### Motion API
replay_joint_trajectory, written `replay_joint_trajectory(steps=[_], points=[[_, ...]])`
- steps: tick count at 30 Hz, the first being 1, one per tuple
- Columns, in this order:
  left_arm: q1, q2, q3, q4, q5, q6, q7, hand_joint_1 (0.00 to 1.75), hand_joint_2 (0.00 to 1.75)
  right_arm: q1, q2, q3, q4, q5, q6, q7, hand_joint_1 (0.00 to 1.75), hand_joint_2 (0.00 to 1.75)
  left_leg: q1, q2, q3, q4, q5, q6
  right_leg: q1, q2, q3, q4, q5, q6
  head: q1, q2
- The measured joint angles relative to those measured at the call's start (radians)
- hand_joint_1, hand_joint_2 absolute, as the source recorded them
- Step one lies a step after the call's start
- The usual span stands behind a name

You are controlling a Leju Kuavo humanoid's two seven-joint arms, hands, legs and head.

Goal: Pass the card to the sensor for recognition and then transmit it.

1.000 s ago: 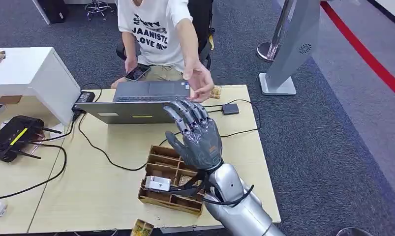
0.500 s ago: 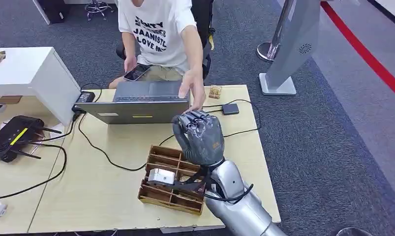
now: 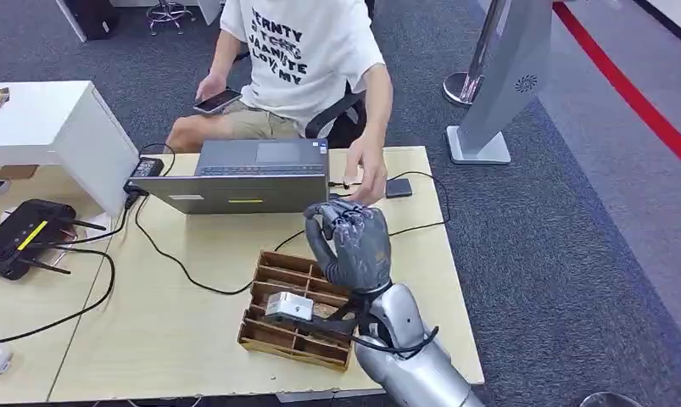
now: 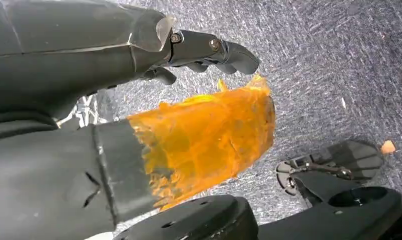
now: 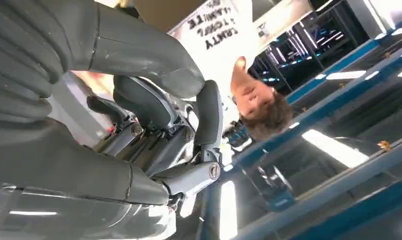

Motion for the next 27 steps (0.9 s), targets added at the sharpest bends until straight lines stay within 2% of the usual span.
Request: replay_joint_trajectory(steps=[2, 3, 8, 11, 12, 14, 18, 27], points=[[0.006, 0.000, 0.000, 0.000, 0.011, 0.005, -0.003, 0.00, 0.00, 0.016, 0.000, 0.010, -0.034, -0.060, 0.003, -0.003, 1.75, 1.75, 0.000, 0.000, 0.000, 0.000, 0.000, 0.000, 0.000, 0.000, 0.000, 0.000, 0.000, 0.000, 0.000, 0.000], [0.010, 0.000, 0.002, 0.000, 0.017, 0.009, -0.007, 0.00, 0.00, 0.024, -0.002, 0.019, -0.053, -0.097, 0.006, -0.005, 1.59, 1.75, 0.000, 0.000, 0.000, 0.000, 0.000, 0.000, 0.000, 0.000, 0.000, 0.000, 0.000, 0.000, 0.000, 0.000], [0.025, 0.002, 0.019, 0.000, 0.046, 0.023, -0.023, 0.00, 0.00, 0.074, -0.023, 0.062, -0.178, -0.293, 0.035, -0.030, 1.36, 1.75, 0.000, 0.000, 0.000, 0.000, -0.001, 0.000, 0.000, 0.000, -0.001, 0.000, 0.000, 0.000, 0.000, 0.000], [0.032, 0.003, 0.027, 0.000, 0.055, 0.029, -0.032, 0.00, 0.00, 0.095, -0.042, 0.079, -0.240, -0.354, 0.059, -0.043, 0.96, 1.75, 0.000, 0.000, -0.001, 0.000, -0.001, 0.000, 0.000, 0.000, -0.001, 0.000, 0.000, 0.000, 0.000, 0.000], [0.033, 0.004, 0.030, 0.000, 0.058, 0.031, -0.035, 0.00, 0.00, 0.101, -0.049, 0.084, -0.257, -0.371, 0.068, -0.046, 0.91, 1.75, 0.000, 0.000, -0.001, 0.000, -0.001, 0.000, 0.000, 0.000, -0.001, 0.000, 0.000, 0.000, 0.000, 0.000], [0.035, 0.005, 0.040, 0.000, 0.063, 0.033, -0.041, 0.00, 0.00, 0.114, -0.065, 0.095, -0.285, -0.397, 0.088, -0.054, 0.91, 1.75, 0.000, 0.000, -0.001, 0.000, -0.001, 0.000, 0.000, 0.000, -0.001, 0.000, 0.000, 0.000, 0.000, 0.000], [0.041, 0.006, 0.050, 0.000, 0.071, 0.037, -0.051, 0.00, 0.00, 0.139, -0.092, 0.113, -0.324, -0.421, 0.114, -0.064, 1.05, 1.75, 0.000, 0.000, -0.001, 0.000, -0.001, 0.000, 0.000, 0.000, -0.001, 0.000, 0.000, 0.000, 0.000, 0.000], [0.047, 0.008, 0.066, 0.000, 0.079, 0.041, -0.056, 0.00, 0.00, 0.178, -0.137, 0.150, -0.355, -0.428, 0.141, -0.072, 1.05, 1.75, 0.000, 0.000, -0.001, 0.000, -0.001, 0.000, 0.000, 0.000, -0.001, 0.000, 0.000, 0.000, 0.000, 0.000]])
